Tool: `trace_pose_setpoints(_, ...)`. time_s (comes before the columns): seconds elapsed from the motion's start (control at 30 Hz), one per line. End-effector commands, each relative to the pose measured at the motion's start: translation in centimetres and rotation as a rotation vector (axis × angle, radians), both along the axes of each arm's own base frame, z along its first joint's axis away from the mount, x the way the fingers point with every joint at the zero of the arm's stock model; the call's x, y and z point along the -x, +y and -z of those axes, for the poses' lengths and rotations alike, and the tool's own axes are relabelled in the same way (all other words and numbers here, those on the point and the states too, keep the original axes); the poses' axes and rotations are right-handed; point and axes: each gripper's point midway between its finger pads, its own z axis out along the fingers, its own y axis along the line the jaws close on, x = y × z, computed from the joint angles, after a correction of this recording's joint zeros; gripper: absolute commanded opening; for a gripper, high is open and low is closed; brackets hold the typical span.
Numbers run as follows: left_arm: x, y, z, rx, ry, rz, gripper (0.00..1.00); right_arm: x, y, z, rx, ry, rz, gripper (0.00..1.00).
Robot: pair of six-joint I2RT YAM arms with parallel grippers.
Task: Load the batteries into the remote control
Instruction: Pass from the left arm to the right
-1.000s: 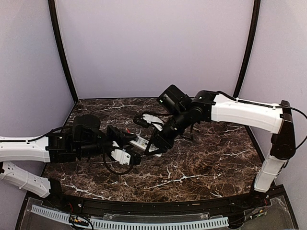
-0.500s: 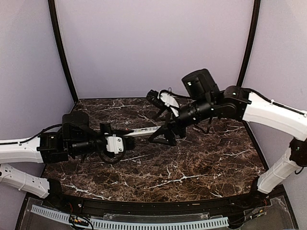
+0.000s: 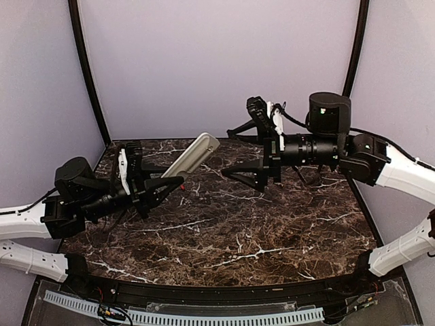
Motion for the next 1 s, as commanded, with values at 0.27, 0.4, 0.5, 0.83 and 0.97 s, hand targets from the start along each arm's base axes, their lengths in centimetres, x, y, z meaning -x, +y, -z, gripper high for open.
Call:
trace_pose_setpoints(0.27,1.6,-0.9,-2.7,0.191,0.099,0.134,0.00,3.9,3.5,-1.5,-0.116,0.055,-0.353,0.75)
trace_pose_setpoints(0.4,1.7,-1.3,-2.6,0.185,0.097,0.149,0.00,4.1,4.0,-1.6,-0.124,0.086,-0.380,0.64)
trace_pose_setpoints(0.5,1.7,-1.6,-2.4,0.179,0.102,0.154,0.00,4.2,4.4,-1.8,-0.137,0.104,-0.399,0.57)
trace_pose_setpoints(0.83,1.4,-1.8,-2.2,0.174,0.101,0.146,0.00,4.3,5.0,-1.6,-0.135,0.132,-0.408,0.21)
trace_pose_setpoints(0.97,1.2,-1.8,-2.1,0.170,0.100,0.135,0.01,4.1,5.2,-1.3,-0.123,0.152,-0.398,0.10)
